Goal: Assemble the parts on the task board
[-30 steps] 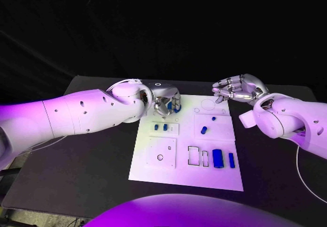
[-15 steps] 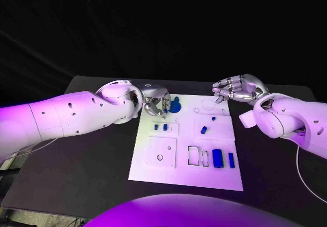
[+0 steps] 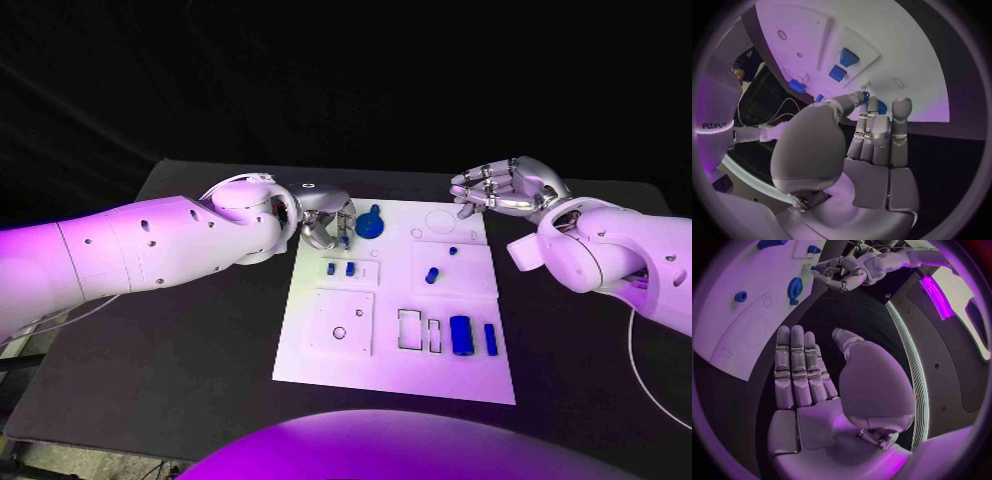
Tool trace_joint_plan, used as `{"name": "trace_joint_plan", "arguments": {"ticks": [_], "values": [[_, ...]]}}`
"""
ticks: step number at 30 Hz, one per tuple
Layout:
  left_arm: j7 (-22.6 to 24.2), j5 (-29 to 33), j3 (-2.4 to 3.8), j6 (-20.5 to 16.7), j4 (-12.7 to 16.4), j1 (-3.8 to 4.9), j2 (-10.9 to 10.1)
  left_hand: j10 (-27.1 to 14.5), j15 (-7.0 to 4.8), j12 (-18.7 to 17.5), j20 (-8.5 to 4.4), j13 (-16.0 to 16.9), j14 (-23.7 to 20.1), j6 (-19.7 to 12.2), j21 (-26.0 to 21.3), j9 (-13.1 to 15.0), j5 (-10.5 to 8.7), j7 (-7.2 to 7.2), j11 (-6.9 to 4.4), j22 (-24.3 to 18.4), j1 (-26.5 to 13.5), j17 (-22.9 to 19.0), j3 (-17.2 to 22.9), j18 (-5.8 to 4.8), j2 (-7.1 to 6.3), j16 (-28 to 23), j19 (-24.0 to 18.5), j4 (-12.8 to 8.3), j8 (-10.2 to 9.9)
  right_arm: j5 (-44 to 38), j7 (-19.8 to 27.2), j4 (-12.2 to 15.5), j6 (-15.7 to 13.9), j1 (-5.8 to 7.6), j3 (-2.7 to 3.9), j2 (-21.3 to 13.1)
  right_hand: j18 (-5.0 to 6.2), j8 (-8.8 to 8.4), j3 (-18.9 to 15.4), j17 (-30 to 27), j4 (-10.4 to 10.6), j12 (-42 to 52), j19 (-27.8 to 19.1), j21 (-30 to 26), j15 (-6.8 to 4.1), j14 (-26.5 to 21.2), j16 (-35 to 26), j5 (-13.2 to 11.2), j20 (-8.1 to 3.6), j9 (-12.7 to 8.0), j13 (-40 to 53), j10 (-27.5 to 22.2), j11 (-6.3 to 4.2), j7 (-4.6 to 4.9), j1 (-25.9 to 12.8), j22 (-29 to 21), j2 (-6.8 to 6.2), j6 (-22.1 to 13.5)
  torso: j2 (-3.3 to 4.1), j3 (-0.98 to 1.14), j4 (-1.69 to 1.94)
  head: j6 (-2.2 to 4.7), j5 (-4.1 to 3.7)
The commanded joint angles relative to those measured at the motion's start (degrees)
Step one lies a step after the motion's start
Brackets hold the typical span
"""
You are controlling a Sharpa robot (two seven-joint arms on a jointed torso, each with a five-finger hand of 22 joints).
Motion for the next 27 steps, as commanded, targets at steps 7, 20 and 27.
{"name": "trace_joint_plan", "arguments": {"ticks": [7,20,27], "values": [[-0.01,0.62,0.04,1.3,0.22,-0.07,0.09,0.38,-0.02,-0.24,0.11,0.0,0.24,0.43,0.11,0.06,-0.32,0.16,0.12,-0.07,-0.4,-0.27,-0.01,-1.02,-0.35,0.03,0.25,-0.49,-0.38,-0.36,0.56,0.03,0.37,-0.03,0.0,0.07,0.27,0.36,-0.15,0.0,-0.24,-0.01,0.3,-0.34,0.31,-0.16,-0.24,0.0,0.19,0.05,-0.05,-0.4,-0.15,0.09,0.65,-0.05,-0.02,-0.32,-0.01,0.05,-0.03,0.0,0.04],[-0.17,0.74,0.02,2.34,-0.16,-0.13,0.46,0.43,-0.02,-0.32,0.11,0.0,0.11,0.46,0.02,0.07,-0.38,0.15,0.11,-0.2,-0.41,-0.69,0.0,-0.99,-0.36,-0.12,0.16,-0.5,-0.42,-0.36,0.59,0.05,0.37,-0.03,0.0,0.08,0.27,0.36,-0.15,0.0,-0.24,-0.01,0.3,-0.34,0.31,-0.16,-0.24,0.0,0.19,0.05,-0.05,-0.4,-0.15,0.09,0.65,-0.05,-0.02,-0.32,0.05,0.05,-0.01,0.0,-0.03],[-0.28,0.84,-0.01,2.81,-0.51,-0.28,0.8,0.46,-0.02,-0.4,0.11,0.0,0.09,0.48,-0.02,0.07,-0.47,0.15,0.12,-0.25,-0.43,-0.74,0.0,-0.98,-0.37,-0.15,0.12,-0.51,-0.46,-0.36,0.59,0.07,0.35,-0.03,0.0,0.05,0.27,0.36,-0.15,0.0,-0.24,-0.01,0.3,-0.34,0.31,-0.16,-0.24,0.0,0.19,0.05,-0.05,-0.4,-0.15,0.09,0.65,-0.05,-0.02,-0.32,-0.01,0.04,-0.02,0.0,0.0]]}}
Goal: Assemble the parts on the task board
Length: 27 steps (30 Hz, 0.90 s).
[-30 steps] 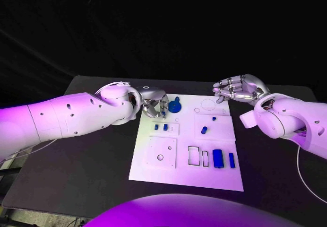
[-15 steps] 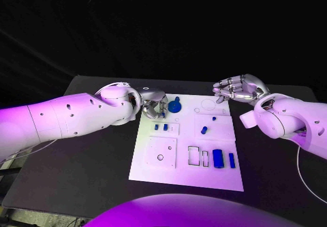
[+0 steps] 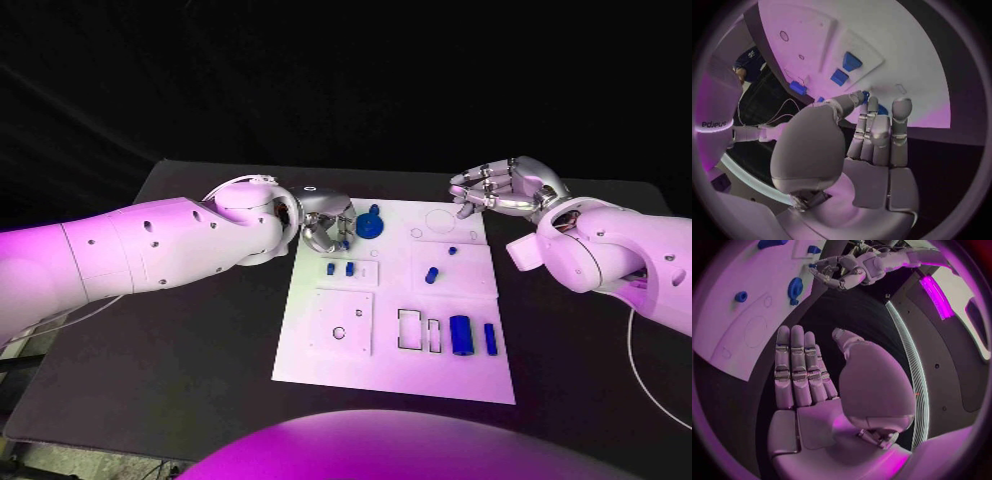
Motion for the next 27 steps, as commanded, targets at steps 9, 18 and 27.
{"name": "trace_joint_plan", "arguments": {"ticks": [9,18,27], "values": [[-0.51,0.39,-0.01,2.09,-0.33,-0.12,0.25,0.51,-0.02,-0.51,0.11,-0.01,0.0,0.28,-0.09,0.09,-0.34,-0.07,0.11,-0.2,-0.22,-0.31,0.02,-0.97,-0.13,-0.25,0.04,-0.21,-0.19,-0.36,0.58,0.03,0.35,-0.03,0.0,0.03,0.27,0.36,-0.15,0.01,-0.24,-0.01,0.3,-0.34,0.31,-0.16,-0.24,0.0,0.19,0.06,-0.05,-0.4,-0.15,0.09,0.65,-0.06,-0.02,-0.32,-0.01,-0.01,0.02,0.0,0.05],[-0.49,0.49,-0.04,2.51,-0.38,-0.13,0.33,0.56,-0.02,-0.56,0.11,0.0,-0.06,0.29,-0.1,0.1,-0.42,-0.08,0.1,-0.2,-0.21,-0.46,0.03,-0.97,-0.11,-0.31,0.03,-0.23,-0.23,-0.36,0.59,-0.03,0.36,-0.04,0.0,0.07,0.27,0.36,-0.15,0.01,-0.24,-0.01,0.3,-0.34,0.31,-0.16,-0.24,0.0,0.19,0.06,-0.05,-0.4,-0.15,0.09,0.65,-0.06,-0.02,-0.32,0.01,0.01,0.04,0.0,0.04],[0.18,1.01,-0.19,1.89,-0.69,-0.39,0.75,0.65,-0.02,-0.68,0.12,0.02,0.05,0.3,-0.17,0.1,-0.63,-0.07,0.1,-0.29,-0.26,-0.09,0.01,-0.95,-0.12,-0.21,-0.06,-0.24,-0.32,-0.36,0.58,-0.03,0.39,-0.08,0.0,0.1,0.27,0.36,-0.15,0.01,-0.24,-0.01,0.3,-0.34,0.31,-0.16,-0.24,0.0,0.19,0.06,-0.05,-0.4,-0.15,0.09,0.65,-0.06,-0.02,-0.32,0.0,0.02,-0.02,0.0,0.04]]}}
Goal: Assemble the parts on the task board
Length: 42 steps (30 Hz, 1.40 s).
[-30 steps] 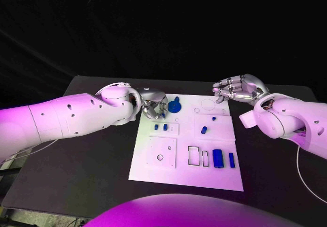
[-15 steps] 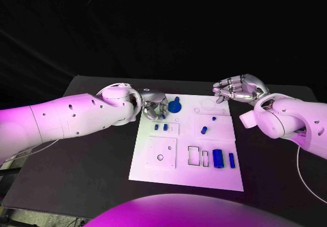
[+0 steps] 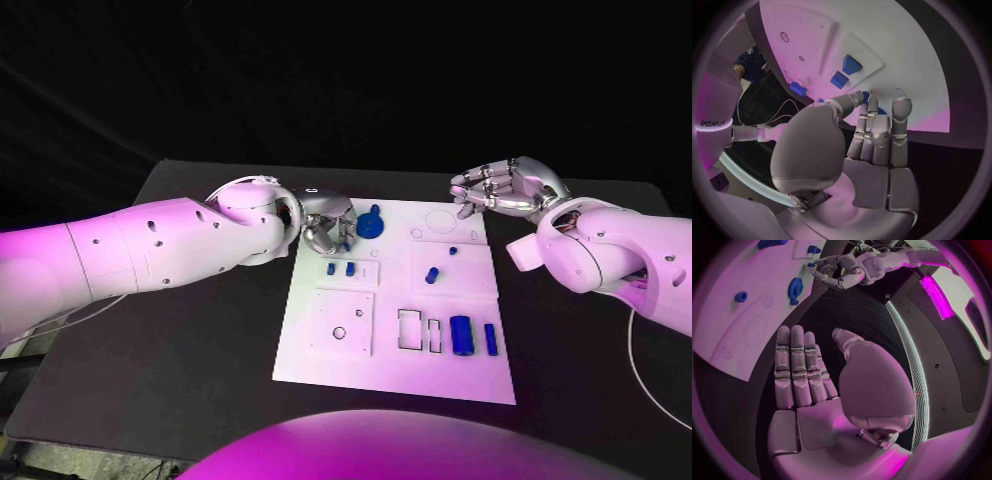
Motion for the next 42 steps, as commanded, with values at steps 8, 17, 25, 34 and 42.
{"name": "trace_joint_plan", "arguments": {"ticks": [8,17,25,34,42], "values": [[0.68,0.96,-0.22,0.8,-0.23,-0.46,0.46,0.51,0.01,-0.75,0.14,0.04,0.12,0.11,-0.29,0.01,-0.6,-0.04,-0.06,-0.17,-0.54,0.25,-0.12,-0.93,-0.19,-0.17,-0.2,-0.16,-0.66,-0.36,0.54,0.02,0.4,-0.05,0.01,0.05,0.28,0.36,-0.15,0.01,-0.24,-0.01,0.3,-0.34,0.31,-0.17,-0.24,0.0,0.19,0.09,-0.06,-0.4,-0.15,0.09,0.65,-0.06,-0.02,-0.32,0.02,0.03,-0.02,0.0,-0.09],[-0.14,0.9,-0.28,1.9,-0.39,-0.52,0.47,0.49,0.02,-0.89,0.15,0.04,-0.08,0.01,-0.47,-0.02,-0.66,-0.03,-0.05,-0.43,-0.56,-0.34,-0.1,-0.87,-0.17,-0.37,-0.37,-0.16,-0.8,-0.36,0.51,0.04,0.39,-0.06,0.01,0.0,0.28,0.36,-0.15,0.01,-0.24,-0.01,0.3,-0.34,0.31,-0.17,-0.24,0.0,0.19,0.09,-0.06,-0.4,-0.15,0.09,0.65,-0.06,-0.02,-0.32,-0.01,0.0,0.0,0.0,-0.11],[-0.18,0.82,-0.3,1.45,-0.33,-0.55,0.36,0.36,0.06,-1.17,0.16,0.02,-0.45,-0.07,-0.83,-0.04,-0.7,0.01,0.01,-0.94,-0.54,-1.15,-0.08,-0.77,-0.2,-0.69,-0.73,-0.23,-0.97,-0.36,0.51,0.03,0.38,-0.06,0.01,-0.02,0.28,0.36,-0.15,0.01,-0.24,-0.01,0.3,-0.34,0.31,-0.17,-0.24,0.0,0.19,0.09,-0.06,-0.4,-0.15,0.09,0.65,-0.06,-0.02,-0.32,-0.01,-0.02,0.01,0.0,-0.06],[0.12,1.13,-0.3,0.08,-0.24,-0.56,0.28,-0.41,0.49,-2.92,0.51,-0.05,-0.99,-1.97,-1.61,-0.54,-0.69,0.49,0.51,-1.84,-1.41,-1.61,-0.22,-0.62,-1.14,-0.89,-1.56,-0.09,-2.98,-0.36,0.52,0.03,0.36,-0.06,0.01,-0.04,0.28,0.36,-0.15,0.01,-0.24,-0.01,0.3,-0.34,0.31,-0.17,-0.24,0.0,0.19,0.09,-0.06,-0.4,-0.15,0.09,0.65,-0.06,-0.02,-0.32,-0.01,-0.02,0.01,0.0,0.0],[0.08,1.23,-0.3,-0.56,-0.21,-0.57,0.22,-1.2,0.71,-4.1,0.71,-0.09,-1.29,-3.42,-2.03,-0.9,-0.67,0.65,0.78,-2.35,-2.05,-2.06,-0.31,-0.51,-1.89,-0.93,-1.93,0.12,-4.31,-0.36,0.51,0.01,0.37,-0.06,0.01,-0.05,0.28,0.36,-0.15,0.01,-0.24,-0.01,0.3,-0.34,0.31,-0.17,-0.24,0.0,0.19,0.09,-0.06,-0.4,-0.15,0.09,0.65,-0.06,-0.02,-0.32,-0.02,-0.01,-0.02,0.0,0.06]]}}
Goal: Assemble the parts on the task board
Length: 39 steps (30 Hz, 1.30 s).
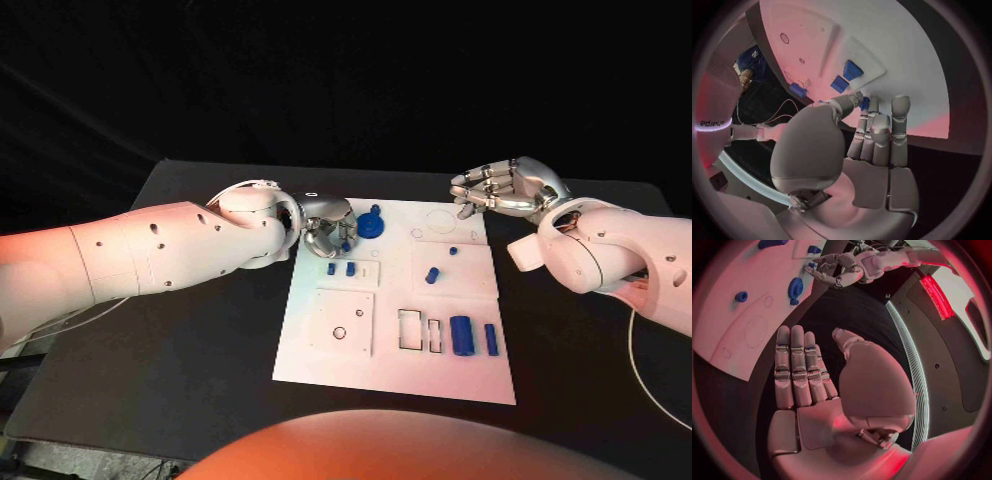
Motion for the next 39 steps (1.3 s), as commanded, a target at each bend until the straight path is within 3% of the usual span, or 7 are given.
{"name": "trace_joint_plan", "arguments": {"ticks": [1,15,21,26,33,39], "values": [[0.16,0.42,0.0,-0.46,0.19,-0.05,0.04,-0.57,-0.09,-0.45,0.01,-0.1,-0.49,-0.55,-0.31,-0.1,-0.23,0.15,0.09,-0.2,-0.44,-0.17,-0.32,-0.51,-0.29,-0.24,-0.42,0.13,-0.42,-0.36,0.51,0.03,0.37,-0.04,0.01,0.0,0.27,0.36,-0.15,0.01,-0.24,-0.01,0.3,-0.34,0.31,-0.16,-0.24,0.0,0.19,0.06,-0.06,-0.4,-0.15,0.09,0.65,-0.06,-0.02,-0.32,0.0,0.01,-0.02,0.0,0.02],[-0.46,0.43,0.03,-0.81,0.27,-0.08,-0.21,-2.41,0.46,-1.9,0.39,-0.17,-1.11,-1.8,-0.88,-0.34,-0.24,0.43,0.77,-0.92,-0.87,-1.29,-0.55,-0.39,-1.02,-0.46,-0.88,0.32,-1.58,-0.36,0.49,0.01,0.34,-0.04,0.01,-0.05,0.28,0.45,-0.26,0.02,-0.09,0.04,0.38,-0.41,0.32,-0.12,-0.41,-0.01,0.21,0.07,-0.17,-0.45,-0.13,0.11,0.78,-0.29,-0.04,-0.42,-0.01,-0.02,-0.01,0.0,0.04],[-0.94,0.4,0.16,-1.21,0.6,-0.09,-0.79,-6.24,1.41,-3.72,1.07,-0.45,-2.19,-3.49,-1.76,-0.66,-0.24,0.06,1.87,-2.08,-0.71,-3.78,-1.64,-0.18,-1.35,-1.06,-1.62,0.45,-3.01,-0.58,0.43,-0.15,0.2,-0.04,0.01,-0.09,0.28,0.45,-0.3,0.02,-0.11,0.02,0.37,-0.44,0.33,-0.14,-0.45,-0.01,0.22,0.06,-0.2,-0.5,-0.12,0.11,0.84,-0.34,-0.11,-0.47,0.0,-0.03,-0.01,0.0,0.03],[-0.81,0.61,0.32,-2.3,1.2,-0.1,-1.51,-10.15,2.11,-4.45,1.69,-0.54,-2.77,-4.82,-2.27,-1.06,-0.1,-0.28,2.7,-2.8,0.32,-5.15,-4.74,-0.07,-0.73,-1.13,-2.02,0.72,-4.19,-0.86,0.45,-0.31,0.3,-0.04,0.01,-0.12,0.25,0.47,-0.34,-0.05,-0.34,-0.15,0.28,-0.54,0.44,-0.42,-0.71,0.01,0.27,0.06,-0.35,-0.98,0.0,0.2,1.25,-0.48,-0.34,-0.57,0.0,-0.06,-0.03,0.0,0.03],[0.37,4.32,1.44,-3.56,2.46,-0.1,-2.93,-10.89,2.28,-3.82,1.85,-0.39,-2.71,-5.01,-2.31,-1.18,-0.02,-0.16,2.82,-2.91,0.99,-5.14,-6.67,-0.03,-0.18,-0.84,-2.01,1.18,-4.5,-1.81,0.97,-0.7,1.17,-0.05,0.01,-0.18,0.24,0.81,-0.05,-0.09,-1.16,-0.37,0.28,-0.65,0.69,-0.76,-1.14,0.07,0.43,0.11,-1.05,-3.06,0.39,0.44,2.61,-0.81,-0.64,-0.06,0.01,-0.03,-0.07,0.0,-0.03],[2.93,17.05,2.88,-5.33,3.78,-0.07,-5.15,-8.78,1.83,-1.02,1.39,0.34,-2.85,-3.8,-2.6,-1.0,-0.01,0.98,2.2,-3.53,1.34,-5.72,-6.63,0.14,0.12,-0.63,-2.25,1.66,-3.95,-3.84,1.41,-1.51,2.1,-0.05,0.01,-0.39,0.32,0.7,2.55,0.98,-3.95,-0.14,2.68,1.28,-0.22,2.08,0.83,0.18,-0.57,-0.17,-2.11,-3.87,0.12,0.27,6.29,-0.04,-0.98,0.62,-0.05,0.0,-0.03,0.25,-0.2]]}}
